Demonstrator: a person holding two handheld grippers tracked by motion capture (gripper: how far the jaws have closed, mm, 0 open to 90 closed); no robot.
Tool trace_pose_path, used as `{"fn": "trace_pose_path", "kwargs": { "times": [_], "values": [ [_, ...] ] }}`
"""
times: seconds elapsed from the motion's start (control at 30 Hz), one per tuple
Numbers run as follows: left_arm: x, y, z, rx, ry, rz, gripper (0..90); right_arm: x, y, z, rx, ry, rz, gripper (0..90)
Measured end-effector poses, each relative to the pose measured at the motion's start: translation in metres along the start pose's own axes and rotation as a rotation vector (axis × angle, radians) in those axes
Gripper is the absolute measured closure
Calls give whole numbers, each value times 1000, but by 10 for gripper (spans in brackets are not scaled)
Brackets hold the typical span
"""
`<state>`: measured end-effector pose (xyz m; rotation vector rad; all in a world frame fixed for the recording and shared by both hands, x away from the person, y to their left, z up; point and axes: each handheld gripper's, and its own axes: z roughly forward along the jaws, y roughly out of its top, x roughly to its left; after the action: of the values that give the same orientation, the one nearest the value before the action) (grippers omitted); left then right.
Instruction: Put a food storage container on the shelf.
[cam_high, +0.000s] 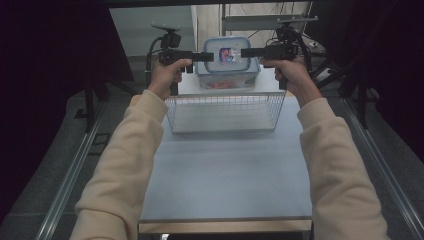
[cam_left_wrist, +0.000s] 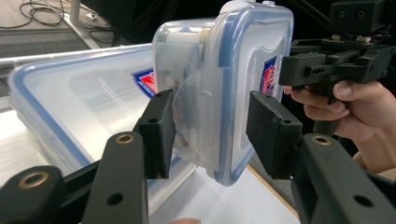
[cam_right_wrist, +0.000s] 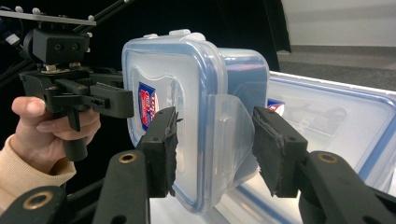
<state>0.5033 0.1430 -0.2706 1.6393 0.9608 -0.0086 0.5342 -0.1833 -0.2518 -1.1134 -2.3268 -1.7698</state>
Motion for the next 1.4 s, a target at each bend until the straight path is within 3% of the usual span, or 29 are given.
{"fn": "trace_pose_path", "kwargs": {
  "times": [0.27,0.4,0.57,0.8,1.03,1.2,1.4],
  "values": [
    [12,3,6,3,6,-33,526,-10,7,10,11,-3,29,514],
    [15,4,8,-20,-3,-56,534,-18,5,13,11,11,64,507],
    [18,4,12,-27,-4,-95,524,-21,6,17,-7,-9,72,464],
    [24,4,19,-32,-4,-134,456,-28,3,24,-21,-1,128,414],
    [30,3,25,-25,-14,-168,327,-32,1,26,-28,-29,165,352],
    [30,4,23,-40,1,-165,269,-32,-1,25,-39,-22,167,357],
    [28,3,13,-49,23,-141,242,-30,-2,12,-71,-54,155,357]
  ]
}}
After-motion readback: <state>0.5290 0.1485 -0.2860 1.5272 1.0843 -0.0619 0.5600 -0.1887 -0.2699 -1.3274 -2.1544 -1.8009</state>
